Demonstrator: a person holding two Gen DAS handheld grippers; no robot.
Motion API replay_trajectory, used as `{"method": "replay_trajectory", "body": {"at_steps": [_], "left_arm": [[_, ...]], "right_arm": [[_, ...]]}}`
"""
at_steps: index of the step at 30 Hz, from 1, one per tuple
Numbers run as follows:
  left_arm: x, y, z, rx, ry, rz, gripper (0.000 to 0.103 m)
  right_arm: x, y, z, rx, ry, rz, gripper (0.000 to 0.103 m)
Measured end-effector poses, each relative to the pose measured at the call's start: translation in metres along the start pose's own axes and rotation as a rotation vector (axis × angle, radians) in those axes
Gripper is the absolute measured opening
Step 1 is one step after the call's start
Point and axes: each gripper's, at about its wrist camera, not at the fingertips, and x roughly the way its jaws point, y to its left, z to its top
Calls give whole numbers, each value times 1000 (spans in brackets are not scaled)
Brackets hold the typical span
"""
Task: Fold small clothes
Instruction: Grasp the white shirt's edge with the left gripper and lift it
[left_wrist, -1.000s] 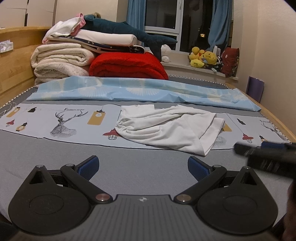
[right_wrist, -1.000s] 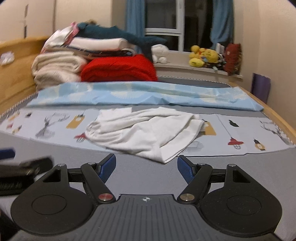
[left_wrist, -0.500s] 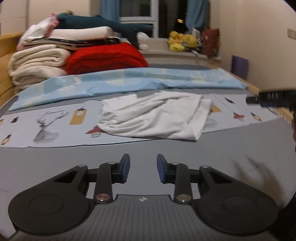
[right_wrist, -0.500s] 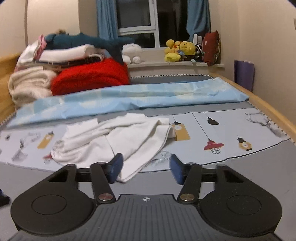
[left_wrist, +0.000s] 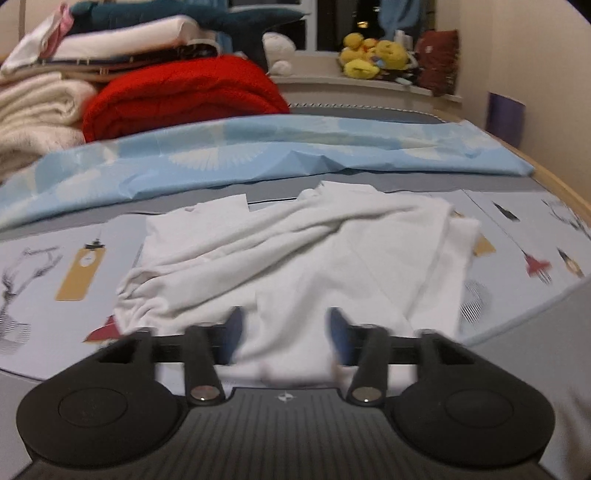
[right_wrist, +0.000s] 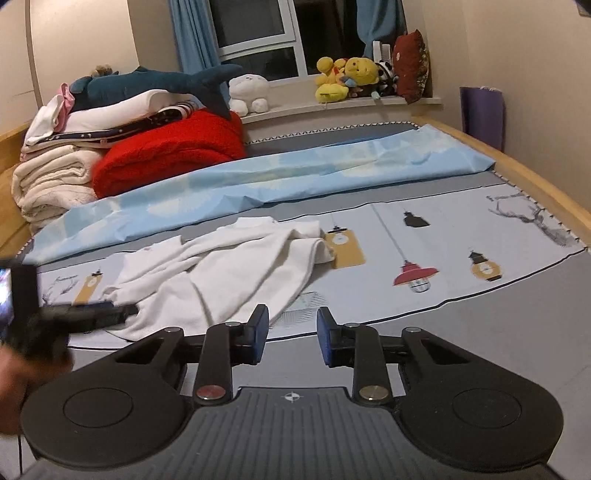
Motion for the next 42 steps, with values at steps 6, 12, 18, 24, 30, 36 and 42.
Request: {"method": "replay_trajectory", "body": {"at_steps": [6, 12, 18, 24, 30, 36, 42], "left_arm": [[59, 8, 21, -92, 77, -23, 84], [51, 24, 13, -66, 106, -237, 6], [-41, 77, -20, 20, 70, -350, 4], [-132, 155, -69, 17, 127, -414, 1], [-165, 233, -115, -118, 185, -369, 0], [-152, 274, -119, -354, 224, -306, 8], [-120, 241, -108, -374, 346, -347, 31]], "right_arm": [[8, -14, 0, 50, 35, -33, 30], [14, -6, -4, 7, 60, -38, 30], [20, 5, -3, -7, 76, -31, 23], [22, 15, -12, 2, 102, -21, 20], [24, 27, -17, -29, 107, -31, 20], [52, 28, -14, -66, 141, -51, 20], [103, 14, -4, -17, 142, -45, 20]]}}
